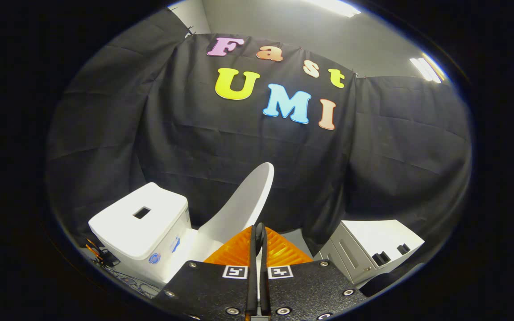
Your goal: Open the toilet lid.
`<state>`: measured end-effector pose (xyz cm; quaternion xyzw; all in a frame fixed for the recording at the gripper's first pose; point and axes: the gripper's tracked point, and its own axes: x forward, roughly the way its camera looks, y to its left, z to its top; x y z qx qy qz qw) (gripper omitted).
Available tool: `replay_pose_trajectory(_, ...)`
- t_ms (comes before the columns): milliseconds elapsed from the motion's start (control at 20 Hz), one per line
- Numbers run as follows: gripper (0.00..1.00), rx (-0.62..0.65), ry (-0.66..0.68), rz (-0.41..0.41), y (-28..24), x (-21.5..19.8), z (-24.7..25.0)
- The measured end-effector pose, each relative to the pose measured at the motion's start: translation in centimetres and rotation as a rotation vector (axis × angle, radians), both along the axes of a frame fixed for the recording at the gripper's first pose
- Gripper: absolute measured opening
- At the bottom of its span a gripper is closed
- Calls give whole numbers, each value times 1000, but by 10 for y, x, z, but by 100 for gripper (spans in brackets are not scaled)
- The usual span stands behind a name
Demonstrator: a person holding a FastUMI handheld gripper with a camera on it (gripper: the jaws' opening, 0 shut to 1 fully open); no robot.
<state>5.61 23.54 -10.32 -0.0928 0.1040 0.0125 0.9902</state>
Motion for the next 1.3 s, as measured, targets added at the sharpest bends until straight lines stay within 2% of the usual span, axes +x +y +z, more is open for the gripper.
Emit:
replay_pose_trajectory(850,2,-79,-75,131,101,-9,25)
replay_pose_trajectory(1300,2,35,-68,227,168,-16,25)
